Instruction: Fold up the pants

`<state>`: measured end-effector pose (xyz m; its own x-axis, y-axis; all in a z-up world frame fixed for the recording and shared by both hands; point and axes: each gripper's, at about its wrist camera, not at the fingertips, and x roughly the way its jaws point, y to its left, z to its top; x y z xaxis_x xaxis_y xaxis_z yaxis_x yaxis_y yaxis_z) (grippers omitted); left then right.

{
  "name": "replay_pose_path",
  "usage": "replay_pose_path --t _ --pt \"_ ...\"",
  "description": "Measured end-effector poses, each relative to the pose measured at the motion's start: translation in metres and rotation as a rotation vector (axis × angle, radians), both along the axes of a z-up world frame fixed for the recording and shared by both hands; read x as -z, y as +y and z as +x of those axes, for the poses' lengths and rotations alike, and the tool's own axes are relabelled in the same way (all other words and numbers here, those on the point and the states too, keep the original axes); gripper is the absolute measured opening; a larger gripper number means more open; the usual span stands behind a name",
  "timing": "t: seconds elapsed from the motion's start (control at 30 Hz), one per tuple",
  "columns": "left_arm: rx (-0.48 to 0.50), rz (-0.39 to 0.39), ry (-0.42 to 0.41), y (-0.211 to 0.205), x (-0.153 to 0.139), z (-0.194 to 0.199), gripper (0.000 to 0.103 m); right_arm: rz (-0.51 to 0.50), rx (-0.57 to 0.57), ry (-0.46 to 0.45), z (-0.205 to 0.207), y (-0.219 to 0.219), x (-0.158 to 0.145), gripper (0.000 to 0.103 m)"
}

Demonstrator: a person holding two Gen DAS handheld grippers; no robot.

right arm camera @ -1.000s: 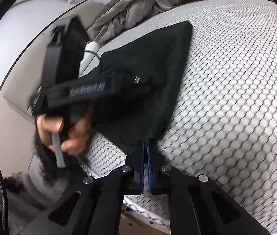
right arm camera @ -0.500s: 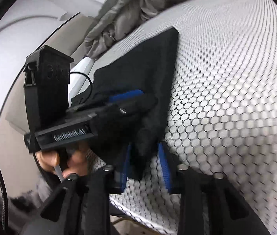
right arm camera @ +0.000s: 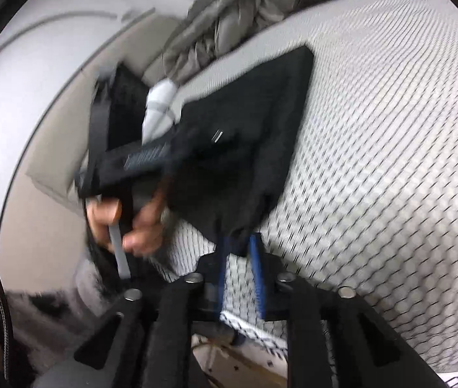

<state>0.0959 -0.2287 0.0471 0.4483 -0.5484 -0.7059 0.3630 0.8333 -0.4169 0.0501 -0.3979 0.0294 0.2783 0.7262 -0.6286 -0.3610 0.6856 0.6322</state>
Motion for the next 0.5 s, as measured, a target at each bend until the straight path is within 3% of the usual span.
replay_pose_path --t 0.1,0.2,0.27,0.5 --pt "0.060 0.048 0.027 -0.014 0.008 -0.003 0.048 -0.013 -0.001 0.029 0.010 0.004 0.013 0.019" --pt "0.051 0.085 0.043 -0.026 0.017 0.003 0.048 -0.045 -0.009 0.059 0.019 0.024 0.030 0.016" --pt "0.045 0.081 0.041 -0.023 0.018 0.005 0.048 -0.056 -0.021 0.041 0.021 0.033 0.034 0.003" --pt "-0.003 0.031 0.049 -0.002 0.013 0.006 0.048 -0.118 -0.079 0.032 0.011 0.047 0.029 0.005"
